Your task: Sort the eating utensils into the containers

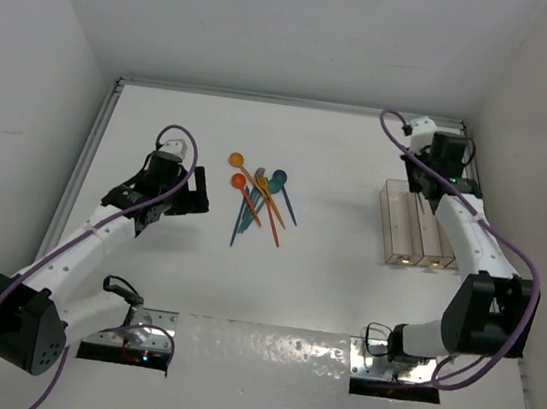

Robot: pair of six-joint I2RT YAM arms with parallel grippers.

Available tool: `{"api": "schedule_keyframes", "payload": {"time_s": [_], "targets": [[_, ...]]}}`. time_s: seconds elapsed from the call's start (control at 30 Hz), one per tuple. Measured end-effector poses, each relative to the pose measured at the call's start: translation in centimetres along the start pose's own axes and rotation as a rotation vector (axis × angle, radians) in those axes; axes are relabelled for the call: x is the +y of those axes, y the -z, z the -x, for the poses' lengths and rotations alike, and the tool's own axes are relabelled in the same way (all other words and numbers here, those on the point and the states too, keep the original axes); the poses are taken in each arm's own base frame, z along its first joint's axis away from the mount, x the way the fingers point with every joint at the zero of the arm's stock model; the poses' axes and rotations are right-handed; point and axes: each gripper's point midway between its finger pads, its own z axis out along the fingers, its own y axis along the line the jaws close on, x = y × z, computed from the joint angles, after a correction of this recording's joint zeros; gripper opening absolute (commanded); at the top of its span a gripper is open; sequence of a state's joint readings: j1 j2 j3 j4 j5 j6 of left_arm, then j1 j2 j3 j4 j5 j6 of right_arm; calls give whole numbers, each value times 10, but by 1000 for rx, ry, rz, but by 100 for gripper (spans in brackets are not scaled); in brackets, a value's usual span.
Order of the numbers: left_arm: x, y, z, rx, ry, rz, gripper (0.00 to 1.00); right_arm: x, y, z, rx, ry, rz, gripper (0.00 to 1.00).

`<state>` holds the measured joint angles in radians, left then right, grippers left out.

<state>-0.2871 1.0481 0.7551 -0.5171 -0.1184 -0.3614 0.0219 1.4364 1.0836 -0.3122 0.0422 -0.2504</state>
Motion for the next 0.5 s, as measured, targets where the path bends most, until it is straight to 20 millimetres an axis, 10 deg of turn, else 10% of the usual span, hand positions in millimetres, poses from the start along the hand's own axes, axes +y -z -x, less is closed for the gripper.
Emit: {"api": "schedule_keyframes", "payload": {"time_s": [0.2, 0.5], "targets": [[-1, 3, 1, -5, -11, -12, 90, -76, 10, -41, 83, -24, -160, 0], [-3, 4, 1, -5, -16, -24, 90, -114, 9, -107, 233, 8, -264, 0]]}}
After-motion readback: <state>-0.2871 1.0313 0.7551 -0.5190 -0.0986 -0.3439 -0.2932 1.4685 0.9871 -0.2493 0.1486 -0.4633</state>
